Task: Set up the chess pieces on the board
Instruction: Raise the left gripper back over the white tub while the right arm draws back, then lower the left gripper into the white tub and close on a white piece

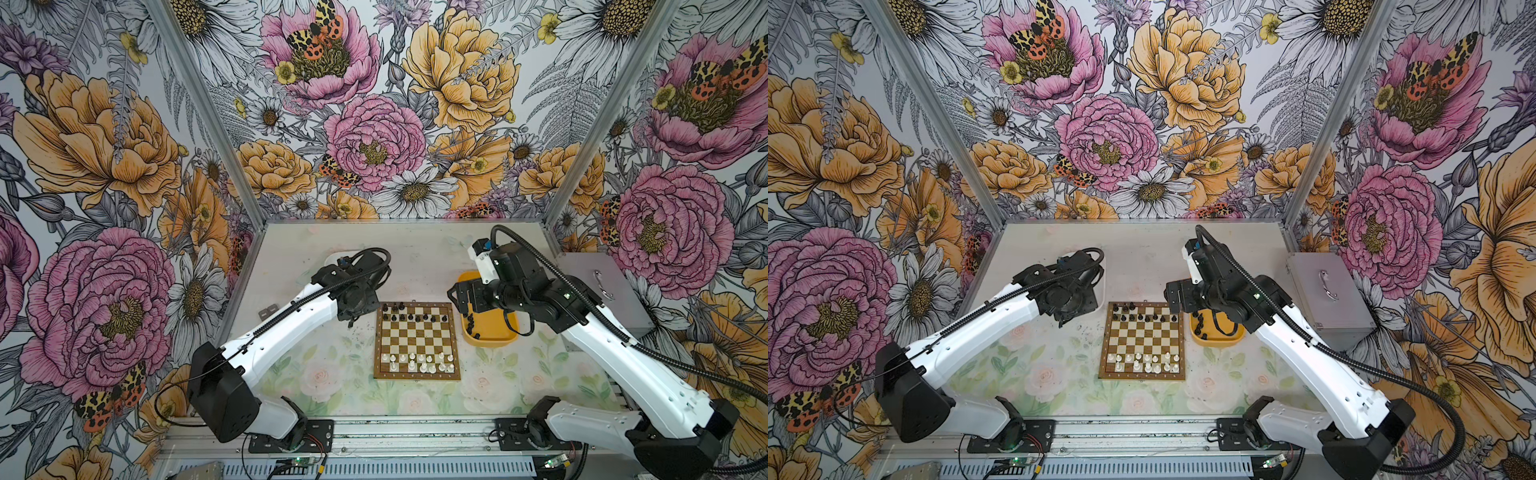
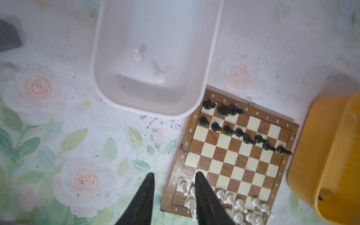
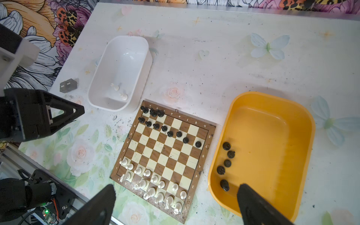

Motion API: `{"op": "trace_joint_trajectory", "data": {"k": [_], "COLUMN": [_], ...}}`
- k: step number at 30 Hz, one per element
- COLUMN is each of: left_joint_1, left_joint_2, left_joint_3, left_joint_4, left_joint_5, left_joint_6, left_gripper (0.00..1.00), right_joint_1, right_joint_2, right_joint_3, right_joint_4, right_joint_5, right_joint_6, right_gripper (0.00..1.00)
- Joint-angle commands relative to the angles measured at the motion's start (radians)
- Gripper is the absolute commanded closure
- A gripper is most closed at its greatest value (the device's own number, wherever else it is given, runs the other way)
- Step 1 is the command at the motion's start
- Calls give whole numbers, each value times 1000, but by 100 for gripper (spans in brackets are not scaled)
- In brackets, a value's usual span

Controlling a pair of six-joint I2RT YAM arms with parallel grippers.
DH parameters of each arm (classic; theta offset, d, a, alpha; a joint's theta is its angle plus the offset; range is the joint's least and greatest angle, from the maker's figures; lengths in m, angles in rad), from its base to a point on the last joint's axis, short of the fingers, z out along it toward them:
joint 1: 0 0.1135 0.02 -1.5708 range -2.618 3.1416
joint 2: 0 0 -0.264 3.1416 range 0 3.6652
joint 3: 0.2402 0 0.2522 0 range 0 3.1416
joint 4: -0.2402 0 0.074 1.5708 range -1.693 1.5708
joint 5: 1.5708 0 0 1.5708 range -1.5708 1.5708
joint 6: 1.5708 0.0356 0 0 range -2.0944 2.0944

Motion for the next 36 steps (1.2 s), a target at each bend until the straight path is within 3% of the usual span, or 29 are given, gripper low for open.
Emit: {"op": "trace_joint_trajectory", "data": {"k": [1,7,16,27,36], "left_joint_1": [102,261,356,363,363], "left_joint_2": [57,197,341,444,495], "left_joint_3": [55,157,226,249,243], "left_joint_4": [-18,-10,52,90,102], "left_joint_5": [-9,27,134,196,185], "left_joint_6": [126,247,336,361,372], "left_gripper": [61,60,60,60,61], "right_joint_1": [12,15,15,13,3], "right_joint_2": [92,296,561,629,627], "right_joint_3": [61,201,458,510,503], "right_joint_4": [79,124,126,126,126], "right_joint_5": [-63,-85,-122,-112,-101], "right_joint_6": [-8,-17,-8,-12,-25], "right_gripper": [0,0,0,0,0]}}
